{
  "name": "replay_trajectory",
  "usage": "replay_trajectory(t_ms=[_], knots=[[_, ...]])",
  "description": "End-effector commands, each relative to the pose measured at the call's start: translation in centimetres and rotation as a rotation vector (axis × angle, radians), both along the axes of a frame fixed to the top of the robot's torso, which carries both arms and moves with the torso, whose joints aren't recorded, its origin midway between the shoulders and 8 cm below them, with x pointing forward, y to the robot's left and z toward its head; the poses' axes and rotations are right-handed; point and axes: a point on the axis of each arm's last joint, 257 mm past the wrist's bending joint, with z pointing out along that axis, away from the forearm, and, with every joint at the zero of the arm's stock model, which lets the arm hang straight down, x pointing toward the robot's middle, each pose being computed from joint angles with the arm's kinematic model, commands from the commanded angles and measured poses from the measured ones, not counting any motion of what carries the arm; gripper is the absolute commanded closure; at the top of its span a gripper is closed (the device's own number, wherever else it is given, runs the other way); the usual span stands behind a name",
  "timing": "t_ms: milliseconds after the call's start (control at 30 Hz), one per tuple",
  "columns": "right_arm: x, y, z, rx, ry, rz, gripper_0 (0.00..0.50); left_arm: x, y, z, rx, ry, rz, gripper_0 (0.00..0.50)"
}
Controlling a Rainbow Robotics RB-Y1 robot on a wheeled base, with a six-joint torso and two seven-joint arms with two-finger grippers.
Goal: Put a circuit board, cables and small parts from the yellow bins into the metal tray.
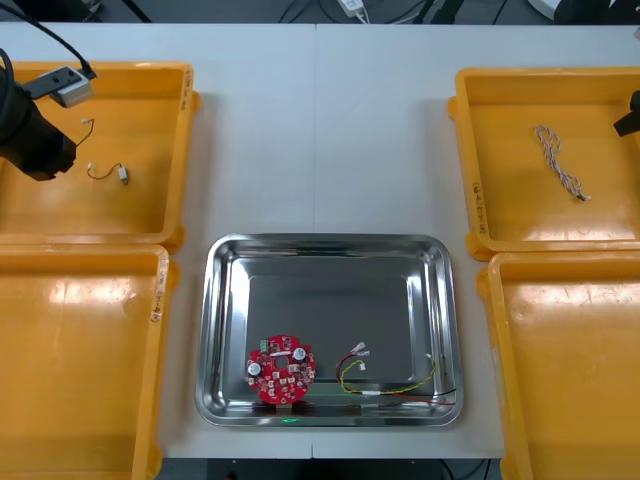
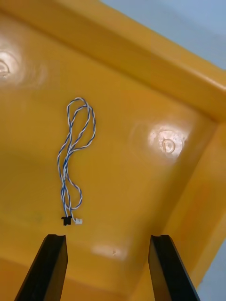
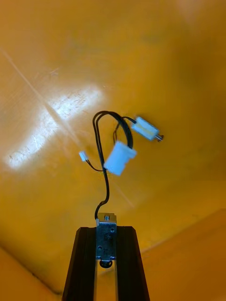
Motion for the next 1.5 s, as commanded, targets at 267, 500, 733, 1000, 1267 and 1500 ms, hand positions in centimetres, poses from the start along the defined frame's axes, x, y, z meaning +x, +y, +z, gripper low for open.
replay_trajectory(t_ms=[267, 500, 733, 1000, 1267, 1500], knots=[[4.1, 3.1, -0.6, 0.078, -0.089, 0.012, 0.000, -3.1, -2.9, 4.9, -0.081, -0.055, 0.288, 0.500], [5.2, 4.2, -1.9, 0.081, -0.106, 0.015, 0.000, -4.0, -6.0, 5.2, -0.113, -0.069, 0.330, 0.499], [5.9, 4.6, -3.5, 0.113, -0.105, 0.008, 0.000, -4.8, -9.4, 5.1, -0.159, -0.087, 0.380, 0.500], [6.0, 4.7, -5.1, 0.094, -0.093, 0.017, 0.000, -4.9, -14.8, 5.6, -0.283, -0.134, 0.403, 0.500], [5.6, 5.2, -6.8, 0.128, -0.090, 0.028, 0.000, -5.4, -18.6, 4.4, -0.360, -0.131, 0.457, 0.500], [5.2, 5.0, -8.3, 0.142, -0.084, 0.024, 0.000, -6.2, -21.2, 1.7, -0.393, -0.101, 0.515, 0.500]])
